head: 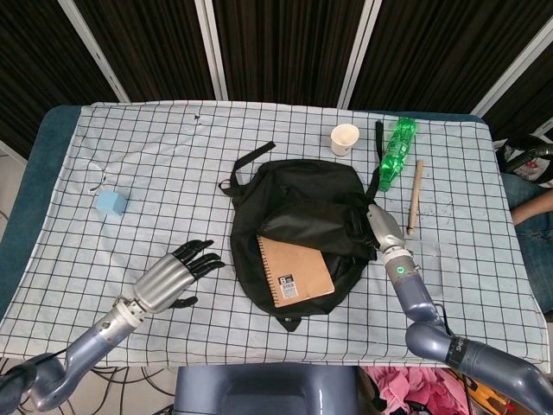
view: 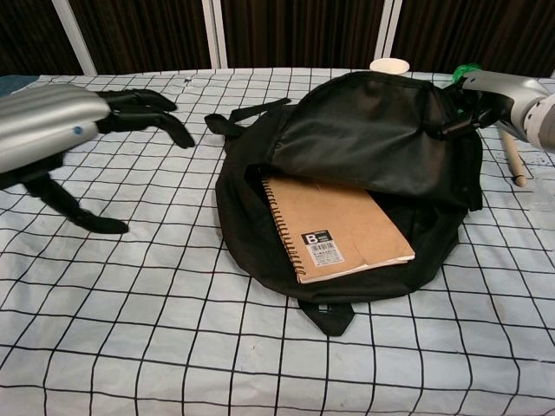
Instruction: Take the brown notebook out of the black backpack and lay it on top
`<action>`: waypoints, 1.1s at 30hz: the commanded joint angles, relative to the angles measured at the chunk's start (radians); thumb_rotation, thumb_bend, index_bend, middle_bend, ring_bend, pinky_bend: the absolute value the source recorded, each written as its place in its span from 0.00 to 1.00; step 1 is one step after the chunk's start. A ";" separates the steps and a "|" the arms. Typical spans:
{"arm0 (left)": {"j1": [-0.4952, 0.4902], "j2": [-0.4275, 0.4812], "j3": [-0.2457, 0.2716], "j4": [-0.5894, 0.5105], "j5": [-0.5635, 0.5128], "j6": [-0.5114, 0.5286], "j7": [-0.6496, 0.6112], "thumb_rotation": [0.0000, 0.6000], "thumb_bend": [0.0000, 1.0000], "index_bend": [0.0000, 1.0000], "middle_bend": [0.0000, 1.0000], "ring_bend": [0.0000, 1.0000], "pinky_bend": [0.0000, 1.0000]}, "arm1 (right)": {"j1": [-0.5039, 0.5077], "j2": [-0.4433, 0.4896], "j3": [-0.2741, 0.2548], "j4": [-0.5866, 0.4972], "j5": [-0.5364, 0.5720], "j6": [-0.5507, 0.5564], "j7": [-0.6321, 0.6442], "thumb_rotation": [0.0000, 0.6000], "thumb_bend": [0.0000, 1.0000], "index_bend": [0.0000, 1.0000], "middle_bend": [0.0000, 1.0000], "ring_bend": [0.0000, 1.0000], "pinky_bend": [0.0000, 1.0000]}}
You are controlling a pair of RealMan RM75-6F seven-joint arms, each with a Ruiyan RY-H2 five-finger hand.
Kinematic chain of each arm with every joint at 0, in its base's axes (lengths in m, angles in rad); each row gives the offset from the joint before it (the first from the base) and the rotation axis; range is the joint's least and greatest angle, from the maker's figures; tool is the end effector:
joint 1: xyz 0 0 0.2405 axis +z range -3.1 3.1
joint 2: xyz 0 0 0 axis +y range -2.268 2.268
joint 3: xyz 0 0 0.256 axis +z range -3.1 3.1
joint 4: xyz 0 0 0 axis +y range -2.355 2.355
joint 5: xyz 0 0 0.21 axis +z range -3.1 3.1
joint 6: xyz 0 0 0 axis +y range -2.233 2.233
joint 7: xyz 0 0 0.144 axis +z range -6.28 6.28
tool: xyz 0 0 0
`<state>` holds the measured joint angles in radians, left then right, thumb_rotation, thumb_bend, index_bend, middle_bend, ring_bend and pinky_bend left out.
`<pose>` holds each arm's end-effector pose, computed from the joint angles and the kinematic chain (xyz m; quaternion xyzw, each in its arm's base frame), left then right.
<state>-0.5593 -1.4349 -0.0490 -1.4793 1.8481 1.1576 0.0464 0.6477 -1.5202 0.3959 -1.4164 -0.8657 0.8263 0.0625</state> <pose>-0.1614 0.2661 0.0126 -0.8081 -0.2217 -0.4599 0.2937 -0.1921 -0.3805 0.0200 0.5132 -0.6236 0.4469 0.3847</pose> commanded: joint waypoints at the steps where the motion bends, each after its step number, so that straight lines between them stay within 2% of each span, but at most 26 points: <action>1: -0.078 -0.056 -0.033 0.015 -0.041 -0.097 0.020 1.00 0.04 0.22 0.24 0.07 0.17 | 0.006 -0.006 -0.007 0.012 0.008 0.009 -0.011 1.00 0.52 0.63 0.09 0.07 0.12; 8: -0.161 -0.104 -0.059 0.017 -0.139 -0.244 0.055 1.00 0.00 0.19 0.18 0.04 0.05 | 0.013 -0.018 -0.029 0.021 0.015 0.037 -0.045 1.00 0.52 0.63 0.09 0.07 0.12; 11: -0.201 -0.142 -0.067 0.040 -0.170 -0.301 0.067 1.00 0.00 0.19 0.18 0.04 0.03 | 0.015 -0.029 -0.042 0.023 0.010 0.064 -0.071 1.00 0.52 0.63 0.09 0.07 0.12; 17: -0.237 -0.194 -0.068 0.070 -0.183 -0.313 0.086 1.00 0.00 0.21 0.21 0.04 0.03 | 0.020 -0.046 -0.049 0.027 0.017 0.081 -0.089 1.00 0.53 0.63 0.09 0.07 0.12; 21: -0.281 -0.260 -0.075 0.133 -0.196 -0.336 0.092 1.00 0.00 0.22 0.22 0.04 0.03 | 0.022 -0.058 -0.056 0.031 0.018 0.088 -0.097 1.00 0.53 0.63 0.09 0.07 0.12; 25: -0.300 -0.286 -0.076 0.167 -0.207 -0.345 0.103 1.00 0.00 0.23 0.24 0.04 0.03 | 0.021 -0.058 -0.056 0.030 0.018 0.096 -0.099 1.00 0.53 0.63 0.09 0.07 0.12; 33: -0.326 -0.354 -0.050 0.268 -0.202 -0.320 0.075 1.00 0.00 0.25 0.27 0.04 0.00 | 0.008 -0.057 -0.063 0.036 0.024 0.091 -0.082 1.00 0.54 0.63 0.09 0.07 0.12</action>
<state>-0.8790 -1.7782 -0.1057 -1.2236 1.6461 0.8345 0.1331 0.6565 -1.5772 0.3339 -1.3815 -0.8417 0.9182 -0.0200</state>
